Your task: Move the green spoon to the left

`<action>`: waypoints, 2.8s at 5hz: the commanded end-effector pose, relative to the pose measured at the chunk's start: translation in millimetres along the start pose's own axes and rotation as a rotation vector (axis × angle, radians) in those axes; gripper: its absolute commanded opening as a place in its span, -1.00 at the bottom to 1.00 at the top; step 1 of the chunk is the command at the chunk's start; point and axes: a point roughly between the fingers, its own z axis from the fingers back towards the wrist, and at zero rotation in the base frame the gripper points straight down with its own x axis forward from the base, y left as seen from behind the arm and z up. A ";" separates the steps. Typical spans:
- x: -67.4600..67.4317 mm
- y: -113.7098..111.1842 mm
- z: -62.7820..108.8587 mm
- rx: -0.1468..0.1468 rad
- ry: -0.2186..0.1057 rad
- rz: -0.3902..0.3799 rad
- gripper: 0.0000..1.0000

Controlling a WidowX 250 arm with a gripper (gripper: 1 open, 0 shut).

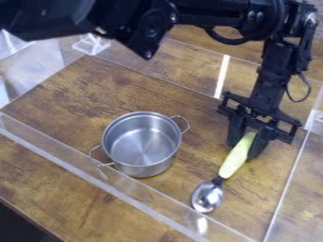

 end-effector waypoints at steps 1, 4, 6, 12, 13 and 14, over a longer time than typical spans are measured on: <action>13.0 3.1 22.3 -0.028 -0.050 0.001 -1.00; 26.8 -1.5 24.8 -0.084 -0.016 0.028 -1.00; 19.3 -6.9 23.8 -0.101 0.014 0.076 -1.00; -71.7 62.4 130.5 -0.204 -0.134 0.114 -1.00; -72.8 60.3 127.5 -0.199 -0.134 0.091 -1.00; -77.7 59.3 126.4 -0.195 -0.139 0.068 -1.00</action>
